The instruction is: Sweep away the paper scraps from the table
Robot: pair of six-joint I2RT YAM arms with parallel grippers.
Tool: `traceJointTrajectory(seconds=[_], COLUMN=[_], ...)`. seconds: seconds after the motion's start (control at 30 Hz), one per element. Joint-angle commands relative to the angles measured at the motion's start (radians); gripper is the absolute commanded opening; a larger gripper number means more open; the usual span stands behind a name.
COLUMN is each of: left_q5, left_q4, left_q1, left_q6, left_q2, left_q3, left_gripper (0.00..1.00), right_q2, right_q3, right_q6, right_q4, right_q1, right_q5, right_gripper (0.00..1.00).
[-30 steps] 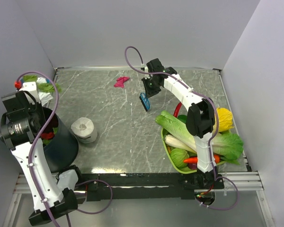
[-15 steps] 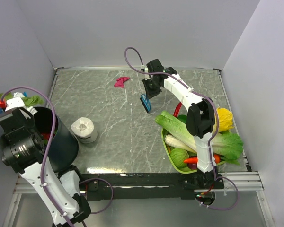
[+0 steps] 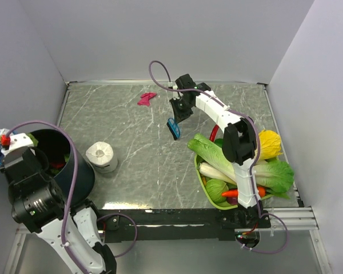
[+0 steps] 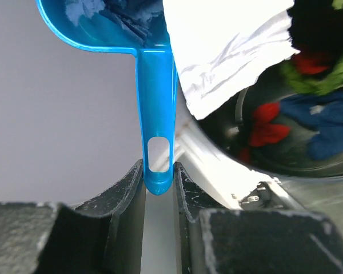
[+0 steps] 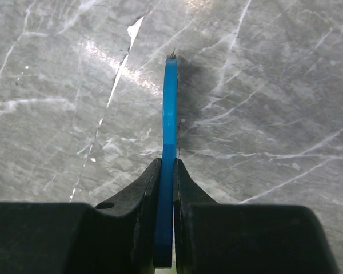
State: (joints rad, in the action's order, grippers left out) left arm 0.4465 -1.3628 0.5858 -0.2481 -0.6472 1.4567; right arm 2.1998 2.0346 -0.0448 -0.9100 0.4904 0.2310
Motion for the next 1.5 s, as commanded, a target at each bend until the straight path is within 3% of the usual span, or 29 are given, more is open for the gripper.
traceJointTrajectory(seconds=[0.0,0.13,0.23,0.4,0.47,0.5,0.53,0.6,0.67,0.87,1.0,1.1,1.13,1.3,1.47], left_q5=[0.135,0.158,0.167,0.185,0.198,0.211,0.230,0.181,0.069,0.143,0.106,0.052,0.037,-0.177,-0.380], left_q4=[-0.010,-0.010,-0.010,0.004,0.016,0.052,0.126,0.387,0.444,0.418,0.562,0.593,0.573,0.346,0.274], left_q1=[0.006,0.008,0.008,0.008,0.006,0.008,0.008,0.006,0.006,0.005,0.005,0.005,0.005,0.005,0.005], left_q6=[-0.128,-0.206,-0.356,-0.728,-0.952,-1.053,-1.255,-1.422,-1.527,-1.421,-1.350,-1.159,-1.017,-0.560,-0.361], left_q2=[0.018,0.000,-0.005,-0.002,0.020,0.036,0.100,0.177,0.244,0.181,0.159,0.091,0.031,-0.184,-0.293], left_q3=[-0.007,0.019,0.014,0.030,0.021,-0.001,-0.074,-0.151,-0.206,-0.167,-0.159,-0.072,-0.034,0.255,0.396], left_gripper=[0.01,0.01,0.01,0.01,0.01,0.01,0.01,0.01,0.01,0.01,0.01,0.01,0.01,0.01,0.01], right_q2=[0.001,-0.002,0.001,0.009,0.014,0.021,0.024,0.024,0.023,0.012,0.003,-0.011,-0.009,-0.002,-0.026], right_q3=[-0.008,-0.014,-0.017,-0.027,-0.020,-0.017,-0.011,-0.010,-0.011,-0.030,-0.021,0.030,0.071,0.176,0.165], right_q6=[-0.023,-0.023,-0.024,-0.038,-0.040,-0.040,-0.043,-0.046,-0.047,-0.033,-0.032,-0.026,-0.026,0.035,0.322], right_q4=[-0.013,-0.018,-0.013,-0.009,-0.006,-0.004,-0.003,0.003,0.006,0.011,0.010,0.026,0.034,0.056,0.176], right_q1=[-0.013,-0.023,-0.026,-0.024,-0.024,-0.024,-0.024,-0.024,-0.021,-0.024,-0.023,-0.029,-0.027,-0.029,-0.023], right_q5=[0.036,0.047,0.047,0.077,0.083,0.087,0.087,0.094,0.099,0.094,0.106,0.213,0.247,0.307,0.210], right_gripper=[0.00,0.00,0.00,0.00,0.00,0.00,0.00,0.00,0.00,0.00,0.00,0.00,0.00,0.00,0.00])
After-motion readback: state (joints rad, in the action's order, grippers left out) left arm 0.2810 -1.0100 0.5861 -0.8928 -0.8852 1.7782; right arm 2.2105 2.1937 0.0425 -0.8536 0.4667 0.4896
